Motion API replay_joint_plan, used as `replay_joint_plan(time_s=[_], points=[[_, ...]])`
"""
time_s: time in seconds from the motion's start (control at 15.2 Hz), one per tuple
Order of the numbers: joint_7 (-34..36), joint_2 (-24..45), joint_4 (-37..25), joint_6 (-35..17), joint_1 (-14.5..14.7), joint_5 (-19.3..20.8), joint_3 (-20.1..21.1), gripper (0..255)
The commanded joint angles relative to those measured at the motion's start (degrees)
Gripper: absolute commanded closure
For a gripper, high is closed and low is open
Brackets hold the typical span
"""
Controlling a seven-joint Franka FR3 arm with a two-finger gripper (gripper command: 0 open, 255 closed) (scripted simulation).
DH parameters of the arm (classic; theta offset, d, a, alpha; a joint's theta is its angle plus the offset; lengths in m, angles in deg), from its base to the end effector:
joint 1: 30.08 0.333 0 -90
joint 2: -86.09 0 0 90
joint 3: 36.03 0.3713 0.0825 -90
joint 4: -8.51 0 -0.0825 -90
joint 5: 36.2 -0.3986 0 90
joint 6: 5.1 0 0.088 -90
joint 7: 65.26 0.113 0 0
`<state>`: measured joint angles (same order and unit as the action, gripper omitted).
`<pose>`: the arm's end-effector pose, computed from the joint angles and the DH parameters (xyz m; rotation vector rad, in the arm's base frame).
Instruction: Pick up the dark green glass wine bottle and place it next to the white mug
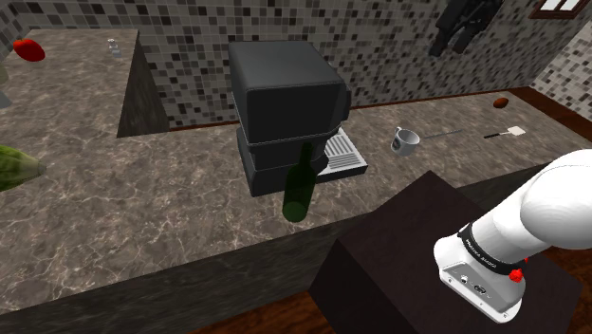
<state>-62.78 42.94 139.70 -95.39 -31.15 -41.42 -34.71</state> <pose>0.2942 0.0146 0.6472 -3.0642 0.0667 -0.0575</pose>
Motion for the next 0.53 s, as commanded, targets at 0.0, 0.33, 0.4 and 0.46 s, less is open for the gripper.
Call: replay_joint_plan(time_s=[0.0, 0.33, 0.4, 0.46], points=[[0.0, 0.0, 0.0, 0.0, 0.0, 0.0, 0.0, 0], [5.77, 3.9, 3.26, -6.71, 1.1, -2.47, 5.41, 0], [6.92, 4.93, 3.69, -8.08, 1.31, -2.91, 6.49, 0], [8.06, 6.04, 4.04, -9.46, 1.5, -3.32, 7.58, 0]])
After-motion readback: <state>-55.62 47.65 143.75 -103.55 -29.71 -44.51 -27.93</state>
